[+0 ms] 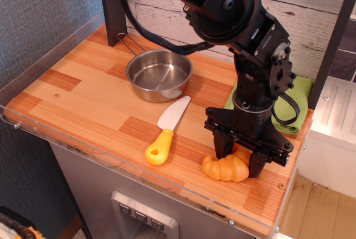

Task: Move the croissant to the left of the yellow knife.

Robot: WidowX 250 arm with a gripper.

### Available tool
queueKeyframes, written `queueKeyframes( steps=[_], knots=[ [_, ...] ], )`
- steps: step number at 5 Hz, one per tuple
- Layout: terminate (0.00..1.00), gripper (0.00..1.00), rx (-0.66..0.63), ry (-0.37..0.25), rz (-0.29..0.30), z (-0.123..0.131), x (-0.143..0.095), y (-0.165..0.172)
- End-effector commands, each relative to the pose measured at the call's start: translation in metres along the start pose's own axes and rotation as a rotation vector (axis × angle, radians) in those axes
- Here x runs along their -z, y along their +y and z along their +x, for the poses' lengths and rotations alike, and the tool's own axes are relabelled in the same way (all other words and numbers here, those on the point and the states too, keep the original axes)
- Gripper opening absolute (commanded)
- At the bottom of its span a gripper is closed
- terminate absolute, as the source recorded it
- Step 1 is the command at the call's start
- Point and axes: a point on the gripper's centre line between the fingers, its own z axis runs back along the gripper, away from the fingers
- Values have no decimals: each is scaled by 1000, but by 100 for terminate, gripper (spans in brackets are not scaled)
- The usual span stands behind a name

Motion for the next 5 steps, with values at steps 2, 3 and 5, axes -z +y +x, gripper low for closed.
queueKeyframes(
  steps=[2, 3, 5],
  knots=[
    [0, 0, -174, -198, -118, 22, -105, 85],
    [0, 0, -201, -191, 30, 10, -102, 127],
    [0, 0, -293, -149, 103, -14, -83, 193]
  ],
)
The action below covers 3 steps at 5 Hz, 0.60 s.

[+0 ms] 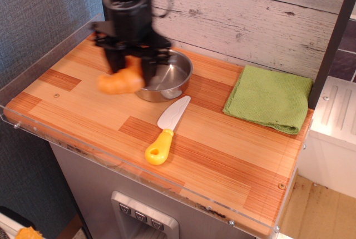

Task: Move the croissant to the left of the yellow knife.

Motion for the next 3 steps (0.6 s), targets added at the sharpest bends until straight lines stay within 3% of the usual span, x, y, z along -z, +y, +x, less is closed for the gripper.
queueKeyframes(
  steps=[1, 3],
  knots=[
    [0, 0, -111, -28, 38, 3, 1, 56],
    [0, 0, -201, -70, 57, 9, 22, 98]
  ],
)
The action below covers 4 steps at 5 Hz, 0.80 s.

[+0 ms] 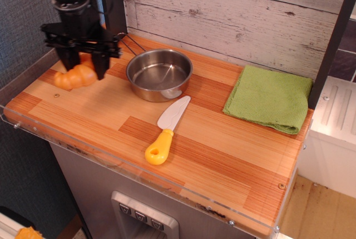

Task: Move the croissant to the left of the yellow knife.

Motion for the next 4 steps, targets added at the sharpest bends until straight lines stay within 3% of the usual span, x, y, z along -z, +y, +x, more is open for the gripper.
queueKeyframes(
  steps=[1, 2, 3, 4],
  knots=[
    [0, 0, -64, -67, 40, 6, 11, 32],
    [0, 0, -62, -76, 49, 4, 25, 33],
    [0, 0, -50, -36, 33, 2, 43, 27],
    [0, 100, -52, -20, 29, 2, 45, 24]
  ],
)
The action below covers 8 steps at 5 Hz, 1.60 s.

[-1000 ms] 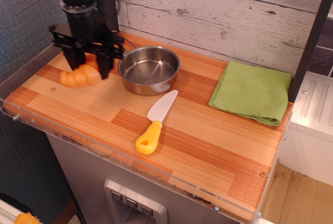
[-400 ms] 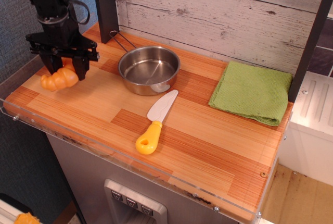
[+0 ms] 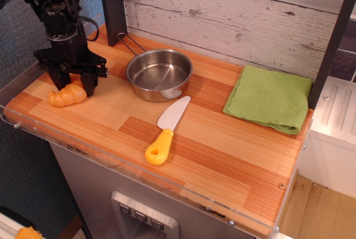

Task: Move the croissant to the left of the yellow knife.

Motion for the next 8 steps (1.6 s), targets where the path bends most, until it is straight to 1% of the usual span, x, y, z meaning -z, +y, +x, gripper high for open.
queueKeyframes(
  steps=[1, 2, 3, 4, 5, 6, 7, 8],
  knots=[
    [0, 100, 1, -10, -5, -1, -17, 4],
    [0, 100, 10, -22, -3, 2, -36, 9],
    [0, 100, 58, -41, -20, 4, -60, 2],
    [0, 100, 131, -60, -35, 6, -90, -17],
    [0, 100, 209, -58, -107, -3, -111, -55],
    [0, 100, 304, -59, -146, -15, -118, -91],
    [0, 100, 345, -59, -150, -26, -118, -117],
    [0, 100, 355, -63, -141, -30, -119, -125]
  ],
)
